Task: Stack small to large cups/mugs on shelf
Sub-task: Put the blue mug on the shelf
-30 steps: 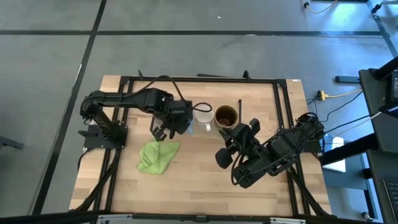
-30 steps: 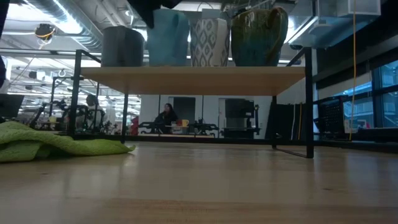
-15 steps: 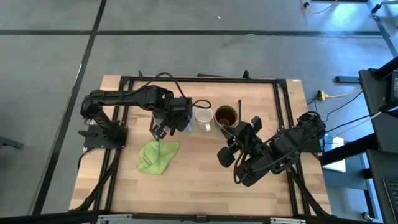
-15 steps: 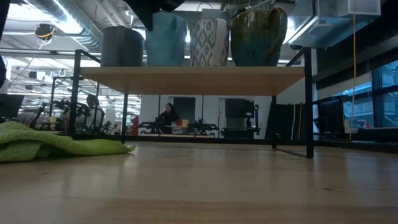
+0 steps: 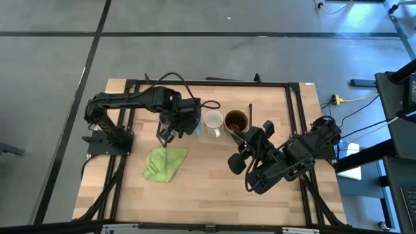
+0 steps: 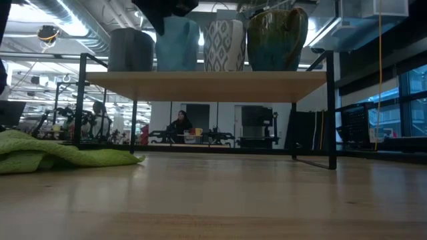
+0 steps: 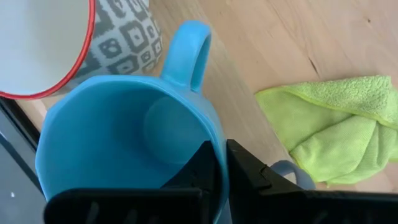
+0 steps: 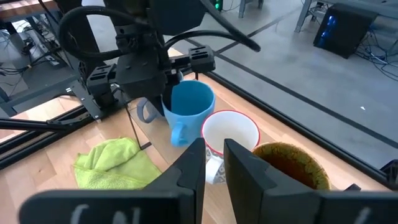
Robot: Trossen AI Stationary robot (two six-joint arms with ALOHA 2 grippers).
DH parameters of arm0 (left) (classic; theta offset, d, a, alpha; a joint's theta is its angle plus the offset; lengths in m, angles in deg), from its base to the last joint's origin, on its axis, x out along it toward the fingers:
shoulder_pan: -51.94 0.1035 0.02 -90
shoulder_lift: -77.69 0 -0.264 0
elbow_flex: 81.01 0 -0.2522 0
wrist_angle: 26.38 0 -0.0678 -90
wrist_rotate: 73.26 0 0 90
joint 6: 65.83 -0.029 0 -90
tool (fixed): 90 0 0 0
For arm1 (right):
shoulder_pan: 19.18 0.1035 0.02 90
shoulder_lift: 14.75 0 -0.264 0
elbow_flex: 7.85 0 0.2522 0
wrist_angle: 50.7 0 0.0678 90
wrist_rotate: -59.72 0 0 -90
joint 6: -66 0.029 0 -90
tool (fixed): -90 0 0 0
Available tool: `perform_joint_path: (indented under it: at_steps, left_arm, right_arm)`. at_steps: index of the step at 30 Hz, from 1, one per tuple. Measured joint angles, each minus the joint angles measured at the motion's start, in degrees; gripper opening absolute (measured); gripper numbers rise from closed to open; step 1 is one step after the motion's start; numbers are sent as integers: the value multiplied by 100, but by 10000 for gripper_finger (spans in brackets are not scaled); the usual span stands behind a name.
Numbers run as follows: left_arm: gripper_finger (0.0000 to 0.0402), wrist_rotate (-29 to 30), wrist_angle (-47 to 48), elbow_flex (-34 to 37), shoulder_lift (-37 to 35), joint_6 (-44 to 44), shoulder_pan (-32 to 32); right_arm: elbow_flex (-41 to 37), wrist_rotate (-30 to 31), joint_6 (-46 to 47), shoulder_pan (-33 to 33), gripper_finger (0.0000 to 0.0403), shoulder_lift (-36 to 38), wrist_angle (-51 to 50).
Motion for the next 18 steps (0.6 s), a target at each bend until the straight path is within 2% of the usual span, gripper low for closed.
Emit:
perform_joint_path:
  at_steps: [8, 18]
  left_arm:
    - [14, -20, -77, 365, -39, -86, -62]
    - [21, 34, -242, 371, -22, -183, -95]
  right_arm:
    - [0, 4, -22, 0, 61, -1, 0]
    - [0, 39, -22, 0, 61, -1, 0]
